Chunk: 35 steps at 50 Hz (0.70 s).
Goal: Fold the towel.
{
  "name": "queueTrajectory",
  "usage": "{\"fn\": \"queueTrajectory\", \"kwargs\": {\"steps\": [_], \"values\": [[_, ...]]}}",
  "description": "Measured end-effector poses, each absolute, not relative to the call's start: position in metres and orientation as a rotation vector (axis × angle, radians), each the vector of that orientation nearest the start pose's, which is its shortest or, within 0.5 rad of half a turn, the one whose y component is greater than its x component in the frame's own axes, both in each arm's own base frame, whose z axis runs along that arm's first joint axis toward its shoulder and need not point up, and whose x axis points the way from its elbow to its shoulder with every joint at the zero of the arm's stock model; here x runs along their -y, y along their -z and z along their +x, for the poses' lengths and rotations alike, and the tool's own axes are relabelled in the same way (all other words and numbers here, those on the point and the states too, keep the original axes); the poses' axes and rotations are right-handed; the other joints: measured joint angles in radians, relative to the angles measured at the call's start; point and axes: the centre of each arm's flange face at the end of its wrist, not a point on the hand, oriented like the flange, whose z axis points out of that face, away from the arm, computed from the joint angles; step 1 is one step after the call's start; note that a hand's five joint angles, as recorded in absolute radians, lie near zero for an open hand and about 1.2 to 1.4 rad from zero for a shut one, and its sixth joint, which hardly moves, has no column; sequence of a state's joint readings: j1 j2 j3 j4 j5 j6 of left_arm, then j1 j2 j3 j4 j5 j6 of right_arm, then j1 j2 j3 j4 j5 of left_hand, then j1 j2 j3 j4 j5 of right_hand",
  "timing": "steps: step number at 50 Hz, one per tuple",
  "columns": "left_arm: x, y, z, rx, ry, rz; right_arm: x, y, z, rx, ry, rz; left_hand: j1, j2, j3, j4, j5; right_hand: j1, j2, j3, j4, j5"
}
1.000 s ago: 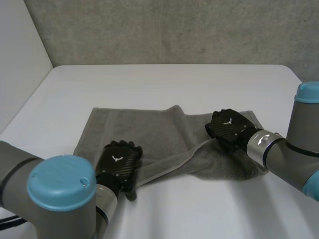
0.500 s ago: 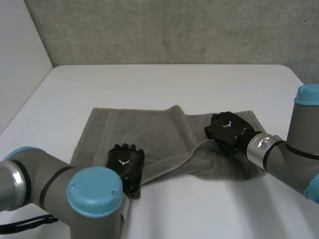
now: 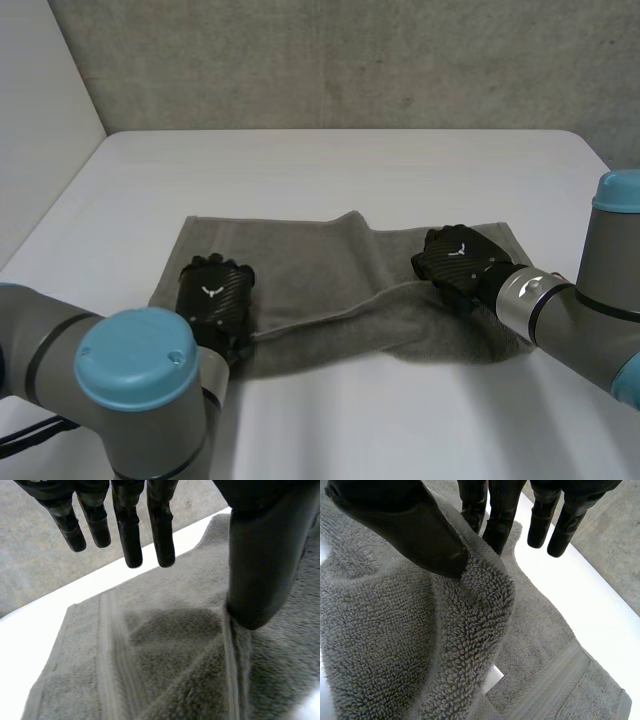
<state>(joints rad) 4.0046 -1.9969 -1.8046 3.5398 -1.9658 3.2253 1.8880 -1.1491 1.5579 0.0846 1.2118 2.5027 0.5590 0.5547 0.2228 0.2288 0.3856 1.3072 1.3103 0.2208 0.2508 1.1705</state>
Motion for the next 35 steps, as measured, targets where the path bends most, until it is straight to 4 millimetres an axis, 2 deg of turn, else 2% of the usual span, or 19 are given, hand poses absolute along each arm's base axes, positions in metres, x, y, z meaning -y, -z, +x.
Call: {"fn": "queueTrajectory", "kwargs": {"steps": [3,8,10,18,24,31,35], "values": [[0.190,-0.140,-0.282,-2.450,1.975,0.602,0.263,-0.174,0.258,-2.132,1.574,-1.411,0.140,0.141,0.000,0.000,0.132,0.000,0.000,0.000,0.000,0.000],[0.189,-0.139,-0.279,-2.476,1.967,0.645,0.263,-0.177,0.255,-2.136,1.581,-1.405,0.615,0.625,0.000,0.000,0.603,0.000,0.000,0.000,0.000,0.000],[0.187,-0.137,-0.279,-2.503,1.965,0.698,0.262,-0.179,0.254,-2.136,1.586,-1.402,0.698,0.758,0.000,0.000,0.737,0.000,0.000,0.000,0.000,0.000],[0.177,-0.135,-0.281,-2.581,1.934,0.888,0.252,-0.187,0.250,-2.137,1.590,-1.391,0.698,0.773,0.000,0.000,0.749,0.000,0.000,0.000,0.000,0.000],[0.176,-0.149,-0.272,-2.589,1.911,0.914,0.234,-0.189,0.244,-2.166,1.513,-1.396,0.698,0.773,0.000,0.000,0.749,0.000,0.000,0.000,0.000,0.000],[0.195,-0.177,-0.254,-2.503,1.970,0.820,0.220,-0.195,0.235,-2.183,1.414,-1.421,0.698,0.777,0.000,0.000,0.749,0.000,0.004,0.000,0.000,0.000],[0.215,-0.195,-0.246,-2.399,2.024,0.827,0.225,-0.205,0.235,-2.147,1.447,-1.449,0.698,0.787,0.000,0.000,0.749,0.000,0.009,0.000,0.000,0.000]]}}
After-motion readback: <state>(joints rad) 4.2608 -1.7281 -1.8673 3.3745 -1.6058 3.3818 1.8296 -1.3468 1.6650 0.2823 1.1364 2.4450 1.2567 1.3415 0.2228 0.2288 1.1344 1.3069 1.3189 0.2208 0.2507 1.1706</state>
